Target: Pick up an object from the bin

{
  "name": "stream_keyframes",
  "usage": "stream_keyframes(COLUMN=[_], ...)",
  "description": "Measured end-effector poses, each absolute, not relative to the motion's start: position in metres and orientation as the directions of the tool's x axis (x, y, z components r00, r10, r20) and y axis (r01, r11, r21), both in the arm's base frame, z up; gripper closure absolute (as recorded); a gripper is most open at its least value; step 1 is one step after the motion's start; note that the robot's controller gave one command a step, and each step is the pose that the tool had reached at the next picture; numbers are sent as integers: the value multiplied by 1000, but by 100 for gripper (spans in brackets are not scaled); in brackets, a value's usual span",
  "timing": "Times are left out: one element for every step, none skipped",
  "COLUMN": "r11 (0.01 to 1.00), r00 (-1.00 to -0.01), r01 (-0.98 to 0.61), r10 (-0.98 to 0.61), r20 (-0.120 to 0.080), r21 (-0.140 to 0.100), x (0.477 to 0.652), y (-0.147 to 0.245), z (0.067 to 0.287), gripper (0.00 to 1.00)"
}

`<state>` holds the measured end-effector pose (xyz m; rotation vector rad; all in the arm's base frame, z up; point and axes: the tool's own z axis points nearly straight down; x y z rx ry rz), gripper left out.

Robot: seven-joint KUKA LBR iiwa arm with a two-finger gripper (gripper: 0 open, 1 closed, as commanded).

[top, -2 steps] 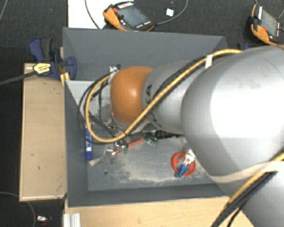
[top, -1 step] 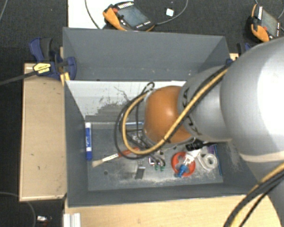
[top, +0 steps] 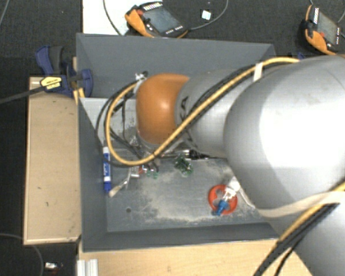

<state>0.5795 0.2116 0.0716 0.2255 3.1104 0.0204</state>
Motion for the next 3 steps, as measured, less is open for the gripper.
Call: stream_keyframes(r11=[1000,988,984], r00=[-1000,-987,-984], r01=[8,157,175], r10=[8,157,175], r20=[-11,-17,-10], r21=[-7,9,-4], x=[540,568,516], y=[177,223,223], z=[111,73,78], gripper=[0,0,0])
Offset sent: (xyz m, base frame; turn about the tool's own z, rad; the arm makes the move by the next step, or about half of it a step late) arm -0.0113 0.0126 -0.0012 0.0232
